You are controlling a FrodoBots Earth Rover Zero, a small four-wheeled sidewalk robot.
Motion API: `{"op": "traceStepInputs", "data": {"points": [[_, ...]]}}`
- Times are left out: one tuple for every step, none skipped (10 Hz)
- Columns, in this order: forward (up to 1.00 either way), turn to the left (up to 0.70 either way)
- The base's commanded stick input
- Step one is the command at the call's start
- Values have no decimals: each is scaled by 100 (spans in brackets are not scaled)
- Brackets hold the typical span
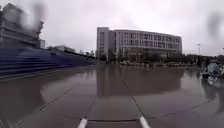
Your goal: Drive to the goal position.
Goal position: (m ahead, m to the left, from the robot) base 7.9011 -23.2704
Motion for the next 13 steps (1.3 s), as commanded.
{"op": "traceStepInputs", "data": {"points": [[93, -5], [92, -18], [92, -23], [92, 0], [92, 0], [92, 0], [92, 0], [92, 0], [92, 0], [92, 0], [93, 0], [93, 0], [92, 0]]}}
